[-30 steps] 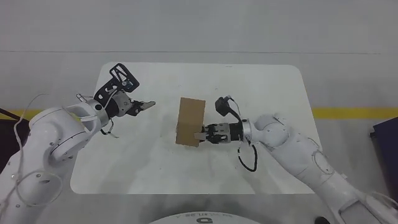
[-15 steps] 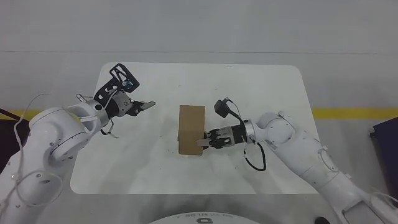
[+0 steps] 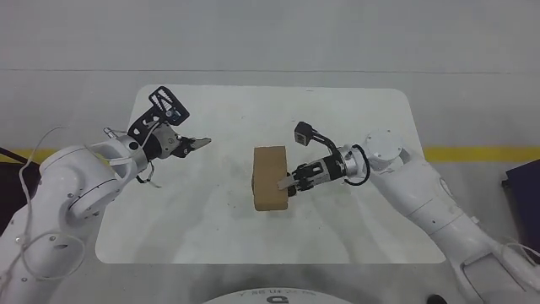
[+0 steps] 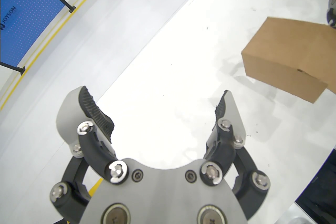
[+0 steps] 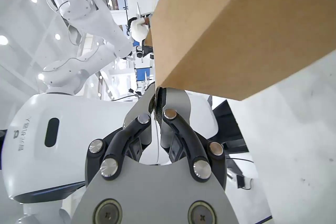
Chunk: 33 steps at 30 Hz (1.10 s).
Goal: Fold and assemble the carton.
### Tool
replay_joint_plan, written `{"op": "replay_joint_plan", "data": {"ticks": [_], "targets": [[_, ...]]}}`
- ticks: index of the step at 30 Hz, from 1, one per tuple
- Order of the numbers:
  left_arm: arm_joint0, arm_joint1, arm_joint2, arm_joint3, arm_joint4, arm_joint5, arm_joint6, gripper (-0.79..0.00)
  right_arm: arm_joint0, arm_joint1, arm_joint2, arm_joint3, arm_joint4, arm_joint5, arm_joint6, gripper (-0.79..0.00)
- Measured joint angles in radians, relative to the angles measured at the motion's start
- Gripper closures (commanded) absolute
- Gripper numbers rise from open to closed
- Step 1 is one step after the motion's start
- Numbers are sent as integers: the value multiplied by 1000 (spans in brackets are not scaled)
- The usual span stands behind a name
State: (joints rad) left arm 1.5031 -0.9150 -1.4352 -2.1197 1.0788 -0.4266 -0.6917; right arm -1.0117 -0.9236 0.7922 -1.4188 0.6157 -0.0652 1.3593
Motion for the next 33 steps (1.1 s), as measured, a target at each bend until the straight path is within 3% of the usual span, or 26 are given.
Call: {"op": "replay_joint_plan", "data": {"ticks": [13,18,24,33], "targets": [[0,0,0,0,0,0,0,-785,-12,-5,-3,8,31,11,-6,0],[0,0,0,0,0,0,0,-785,28,-22,-1,62,214,189,59,0],[0,0,0,0,0,0,0,-785,100,-54,-90,168,272,468,75,0],[0,0,0,0,0,0,0,-785,164,-89,-275,275,424,522,4,0]]}}
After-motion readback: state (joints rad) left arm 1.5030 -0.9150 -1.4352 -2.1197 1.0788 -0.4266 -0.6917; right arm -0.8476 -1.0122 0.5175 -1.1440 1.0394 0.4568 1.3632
